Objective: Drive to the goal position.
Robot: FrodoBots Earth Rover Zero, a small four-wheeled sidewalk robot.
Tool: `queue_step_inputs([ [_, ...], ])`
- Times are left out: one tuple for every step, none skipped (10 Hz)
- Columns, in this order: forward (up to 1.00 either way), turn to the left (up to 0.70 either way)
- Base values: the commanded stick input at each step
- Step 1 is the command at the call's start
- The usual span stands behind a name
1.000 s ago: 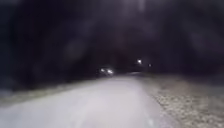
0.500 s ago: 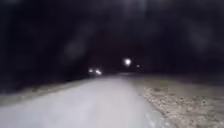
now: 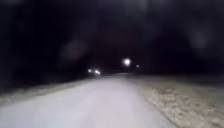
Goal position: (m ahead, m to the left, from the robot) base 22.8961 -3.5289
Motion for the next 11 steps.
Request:
queue_step_inputs([
  [1.0, 0.0],
  [1.0, 0.0],
  [1.0, 0.0],
  [1.0, 0.0],
  [1.0, 0.0],
  [1.0, 0.0],
  [1.0, 0.0],
  [1.0, 0.0],
  [1.0, 0.0],
  [1.0, 0.0],
  [1.0, 0.0],
])
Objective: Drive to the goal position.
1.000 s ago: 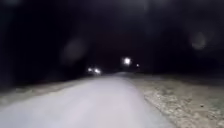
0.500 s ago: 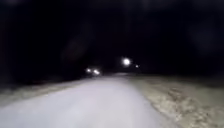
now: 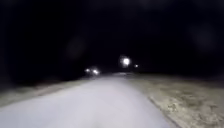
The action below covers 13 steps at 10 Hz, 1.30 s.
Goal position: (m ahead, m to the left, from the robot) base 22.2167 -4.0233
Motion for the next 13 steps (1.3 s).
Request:
queue_step_inputs([
  [1.0, 0.0],
  [1.0, 0.0],
  [1.0, 0.0],
  [1.0, 0.0],
  [1.0, 0.0],
  [1.0, 0.0],
  [1.0, 0.0],
  [1.0, 0.0],
  [1.0, 0.0],
  [1.0, 0.0],
  [1.0, -0.39],
  [1.0, -0.16],
  [1.0, 0.0],
])
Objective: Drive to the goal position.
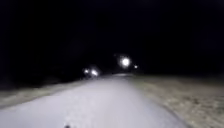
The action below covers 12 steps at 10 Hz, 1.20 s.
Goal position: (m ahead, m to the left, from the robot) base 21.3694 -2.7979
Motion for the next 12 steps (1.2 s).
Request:
queue_step_inputs([
  [1.0, 0.0],
  [1.0, 0.0],
  [1.0, 0.0],
  [1.0, 0.0],
  [1.0, 0.0],
  [1.0, 0.0],
  [1.0, 0.0],
  [1.0, 0.0],
  [1.0, 0.0],
  [1.0, 0.0],
  [1.0, 0.0],
  [1.0, 0.0],
])
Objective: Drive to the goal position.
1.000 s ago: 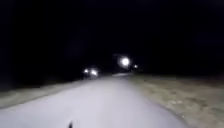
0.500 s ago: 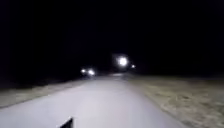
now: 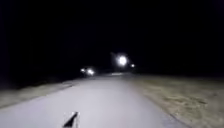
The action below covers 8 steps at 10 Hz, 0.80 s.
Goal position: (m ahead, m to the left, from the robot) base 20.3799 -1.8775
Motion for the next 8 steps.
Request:
queue_step_inputs([
  [1.0, 0.0],
  [1.0, 0.0],
  [1.0, 0.0],
  [1.0, 0.0],
  [1.0, 0.0],
  [1.0, 0.0],
  [1.0, 0.0],
  [1.0, 0.0],
])
